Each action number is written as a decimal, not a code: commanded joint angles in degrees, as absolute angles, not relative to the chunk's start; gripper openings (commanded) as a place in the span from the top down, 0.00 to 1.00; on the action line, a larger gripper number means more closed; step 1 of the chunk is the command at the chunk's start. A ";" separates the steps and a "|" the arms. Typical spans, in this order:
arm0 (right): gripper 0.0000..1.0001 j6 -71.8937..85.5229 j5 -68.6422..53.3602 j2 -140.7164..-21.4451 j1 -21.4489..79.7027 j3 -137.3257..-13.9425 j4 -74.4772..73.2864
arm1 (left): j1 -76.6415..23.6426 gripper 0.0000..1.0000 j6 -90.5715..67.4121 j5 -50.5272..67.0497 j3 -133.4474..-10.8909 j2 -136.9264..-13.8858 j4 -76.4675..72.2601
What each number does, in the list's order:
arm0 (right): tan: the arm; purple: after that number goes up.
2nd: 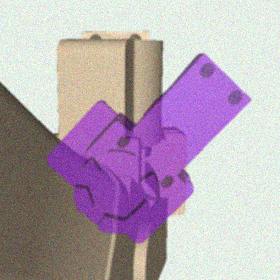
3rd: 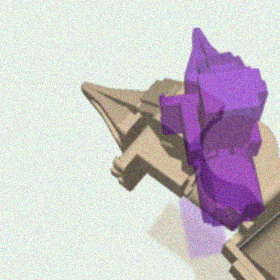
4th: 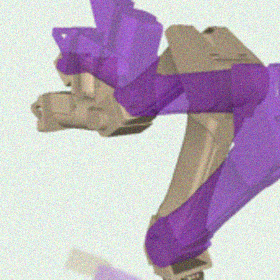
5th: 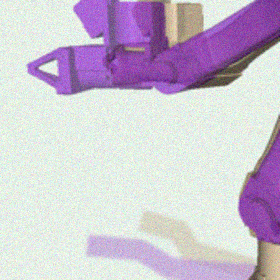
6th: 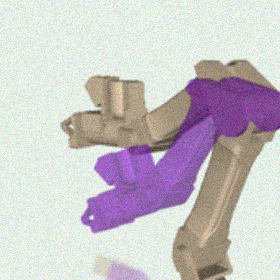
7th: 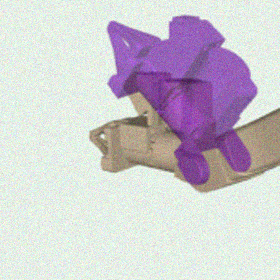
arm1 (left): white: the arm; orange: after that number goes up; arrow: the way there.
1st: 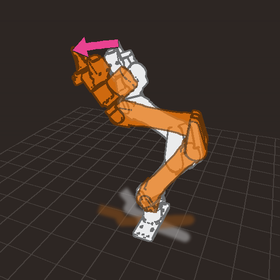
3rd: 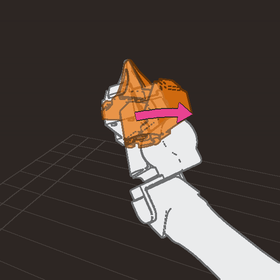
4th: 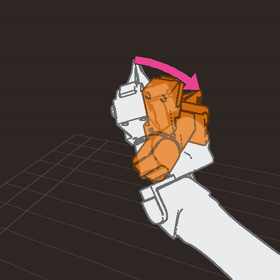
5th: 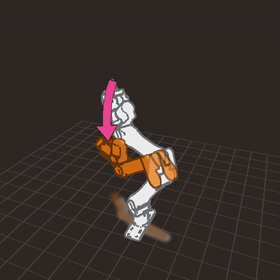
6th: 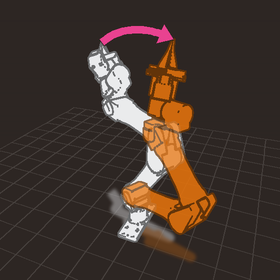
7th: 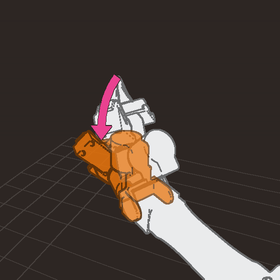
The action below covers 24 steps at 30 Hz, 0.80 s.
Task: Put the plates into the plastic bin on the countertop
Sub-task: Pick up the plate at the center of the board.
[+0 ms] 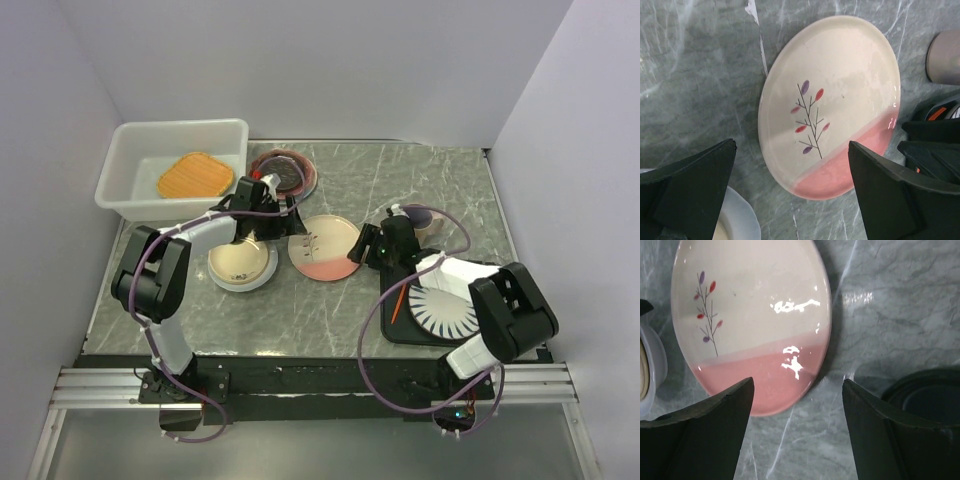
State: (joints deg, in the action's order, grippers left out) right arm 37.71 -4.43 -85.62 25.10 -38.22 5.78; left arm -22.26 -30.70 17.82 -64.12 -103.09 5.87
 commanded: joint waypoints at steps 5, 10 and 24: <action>0.27 41.74 -7.47 -93.15 23.38 -39.02 17.48 | -23.11 0.02 -31.11 16.61 -67.06 -105.64 4.66; 0.30 42.98 -9.23 -96.06 23.12 -39.20 19.86 | -23.90 0.03 -31.20 16.61 -67.67 -106.79 5.18; 0.34 43.59 -11.08 -96.68 22.32 -36.65 23.82 | -24.70 0.05 -32.08 19.42 -66.45 -109.34 2.46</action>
State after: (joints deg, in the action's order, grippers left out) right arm 42.72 -10.20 -95.42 22.61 -37.45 23.40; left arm -24.14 -31.09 16.93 -67.16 -107.96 4.38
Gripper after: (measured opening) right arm 0.675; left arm 0.956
